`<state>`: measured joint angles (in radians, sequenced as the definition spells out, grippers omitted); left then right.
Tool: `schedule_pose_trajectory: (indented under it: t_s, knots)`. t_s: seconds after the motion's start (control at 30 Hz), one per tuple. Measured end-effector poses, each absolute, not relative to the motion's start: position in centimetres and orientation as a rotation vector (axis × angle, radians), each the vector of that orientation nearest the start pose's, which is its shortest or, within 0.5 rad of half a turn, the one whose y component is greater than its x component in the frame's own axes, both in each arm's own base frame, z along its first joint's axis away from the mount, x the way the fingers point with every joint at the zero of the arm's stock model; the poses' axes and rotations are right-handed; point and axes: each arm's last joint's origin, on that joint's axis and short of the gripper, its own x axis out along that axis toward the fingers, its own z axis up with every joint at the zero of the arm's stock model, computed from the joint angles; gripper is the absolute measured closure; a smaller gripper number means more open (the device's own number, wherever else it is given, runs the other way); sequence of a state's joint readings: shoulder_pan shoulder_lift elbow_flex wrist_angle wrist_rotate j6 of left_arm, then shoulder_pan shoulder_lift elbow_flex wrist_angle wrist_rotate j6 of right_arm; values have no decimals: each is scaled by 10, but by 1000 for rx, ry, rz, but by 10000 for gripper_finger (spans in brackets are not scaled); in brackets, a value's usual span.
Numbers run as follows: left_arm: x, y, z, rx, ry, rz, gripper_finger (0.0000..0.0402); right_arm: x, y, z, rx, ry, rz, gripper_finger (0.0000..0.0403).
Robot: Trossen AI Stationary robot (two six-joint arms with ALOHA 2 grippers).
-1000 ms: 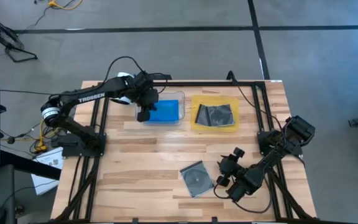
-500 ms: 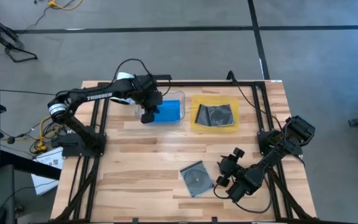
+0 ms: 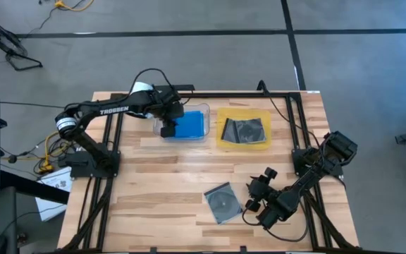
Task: Pick & place jewel cases by type
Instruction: Put the blue CD case into the transparent bin
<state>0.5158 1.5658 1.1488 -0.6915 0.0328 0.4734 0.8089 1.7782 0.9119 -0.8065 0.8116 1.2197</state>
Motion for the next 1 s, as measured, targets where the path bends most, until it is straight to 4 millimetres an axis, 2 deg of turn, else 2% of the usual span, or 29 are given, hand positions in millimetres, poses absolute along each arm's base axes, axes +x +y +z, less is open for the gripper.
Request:
schedule_pose_trajectory:
  t_s: [0.2,0.5,0.8,1.0]
  knots:
    - [275,146,237,165,1140,154,208,201,181,127,-120,880,-617,253]
    - [280,138,238,222,1149,154,207,201,181,127,-120,880,-617,253]
    - [291,128,242,408,1146,248,207,201,181,127,-119,879,-617,253]
    - [292,127,241,403,1143,235,207,202,181,127,-119,879,-617,253]
